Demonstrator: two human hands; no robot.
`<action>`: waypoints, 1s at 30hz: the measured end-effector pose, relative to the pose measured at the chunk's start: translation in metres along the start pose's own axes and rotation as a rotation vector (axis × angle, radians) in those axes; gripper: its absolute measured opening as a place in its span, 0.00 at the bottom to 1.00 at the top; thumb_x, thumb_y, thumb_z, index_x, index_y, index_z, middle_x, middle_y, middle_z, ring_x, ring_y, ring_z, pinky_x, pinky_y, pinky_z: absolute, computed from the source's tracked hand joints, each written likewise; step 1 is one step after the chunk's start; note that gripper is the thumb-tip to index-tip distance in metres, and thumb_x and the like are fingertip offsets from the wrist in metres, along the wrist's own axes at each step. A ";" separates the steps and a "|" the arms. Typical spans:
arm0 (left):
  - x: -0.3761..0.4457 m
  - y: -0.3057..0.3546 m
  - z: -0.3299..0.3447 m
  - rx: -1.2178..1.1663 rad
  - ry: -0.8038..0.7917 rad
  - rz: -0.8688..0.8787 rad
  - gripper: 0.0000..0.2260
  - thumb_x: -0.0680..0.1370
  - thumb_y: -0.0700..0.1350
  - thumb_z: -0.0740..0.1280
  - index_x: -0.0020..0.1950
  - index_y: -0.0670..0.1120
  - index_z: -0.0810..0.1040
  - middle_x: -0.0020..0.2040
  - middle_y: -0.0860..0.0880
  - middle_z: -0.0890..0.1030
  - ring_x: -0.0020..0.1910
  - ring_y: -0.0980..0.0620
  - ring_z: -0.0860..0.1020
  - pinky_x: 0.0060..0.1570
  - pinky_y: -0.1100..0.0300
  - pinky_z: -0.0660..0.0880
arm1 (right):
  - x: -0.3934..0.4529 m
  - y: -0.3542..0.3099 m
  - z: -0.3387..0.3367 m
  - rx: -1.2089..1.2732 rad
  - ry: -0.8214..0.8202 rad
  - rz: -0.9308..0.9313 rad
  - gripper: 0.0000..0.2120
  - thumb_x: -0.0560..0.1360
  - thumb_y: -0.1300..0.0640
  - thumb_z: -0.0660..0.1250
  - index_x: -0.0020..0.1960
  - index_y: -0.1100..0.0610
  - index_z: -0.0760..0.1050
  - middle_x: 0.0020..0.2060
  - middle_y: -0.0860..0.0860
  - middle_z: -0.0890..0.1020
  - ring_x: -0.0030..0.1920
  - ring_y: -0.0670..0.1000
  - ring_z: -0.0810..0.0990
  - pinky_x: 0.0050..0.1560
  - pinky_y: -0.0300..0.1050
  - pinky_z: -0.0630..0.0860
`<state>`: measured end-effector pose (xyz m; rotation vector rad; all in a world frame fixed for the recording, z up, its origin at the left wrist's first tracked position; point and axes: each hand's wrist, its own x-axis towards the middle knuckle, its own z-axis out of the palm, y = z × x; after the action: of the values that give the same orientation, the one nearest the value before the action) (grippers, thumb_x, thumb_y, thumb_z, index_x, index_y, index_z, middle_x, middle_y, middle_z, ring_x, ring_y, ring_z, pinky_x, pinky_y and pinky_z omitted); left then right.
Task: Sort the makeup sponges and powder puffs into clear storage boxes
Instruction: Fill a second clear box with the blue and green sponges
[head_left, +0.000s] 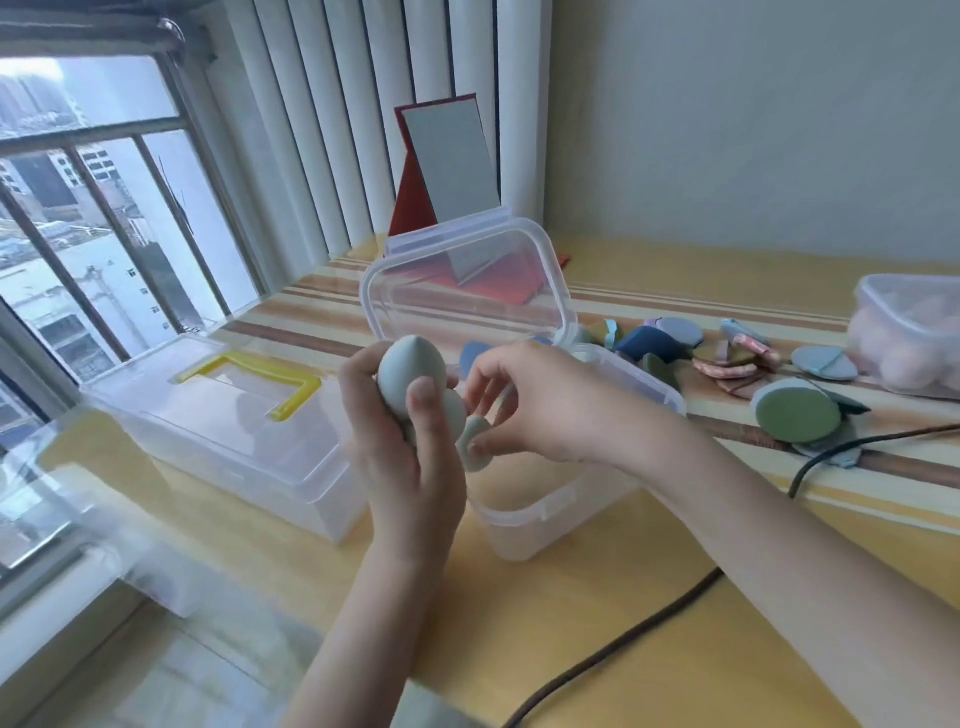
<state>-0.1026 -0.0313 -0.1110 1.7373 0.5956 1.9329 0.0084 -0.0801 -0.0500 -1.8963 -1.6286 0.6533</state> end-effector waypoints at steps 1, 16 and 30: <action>0.000 0.000 0.000 -0.008 -0.006 -0.003 0.15 0.80 0.61 0.52 0.54 0.52 0.67 0.40 0.53 0.78 0.38 0.50 0.80 0.39 0.61 0.74 | 0.002 -0.001 0.005 -0.003 0.037 -0.007 0.13 0.66 0.57 0.79 0.44 0.49 0.77 0.44 0.46 0.79 0.42 0.46 0.79 0.45 0.42 0.77; -0.002 0.000 -0.003 0.092 -0.093 -0.062 0.11 0.80 0.59 0.48 0.51 0.56 0.66 0.36 0.47 0.78 0.36 0.48 0.78 0.37 0.54 0.73 | 0.004 0.001 0.017 -0.085 0.006 -0.036 0.05 0.71 0.63 0.72 0.42 0.54 0.78 0.32 0.47 0.75 0.35 0.48 0.74 0.40 0.40 0.71; -0.005 -0.001 -0.013 0.285 -0.338 -0.116 0.09 0.78 0.62 0.46 0.51 0.64 0.62 0.35 0.60 0.79 0.39 0.60 0.76 0.37 0.68 0.68 | -0.003 0.019 -0.025 0.412 -0.145 0.049 0.07 0.78 0.60 0.67 0.55 0.54 0.77 0.44 0.57 0.85 0.44 0.51 0.86 0.46 0.45 0.83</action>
<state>-0.1146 -0.0331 -0.1168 2.0934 0.8527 1.4844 0.0385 -0.0872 -0.0446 -1.6201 -1.4011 1.0773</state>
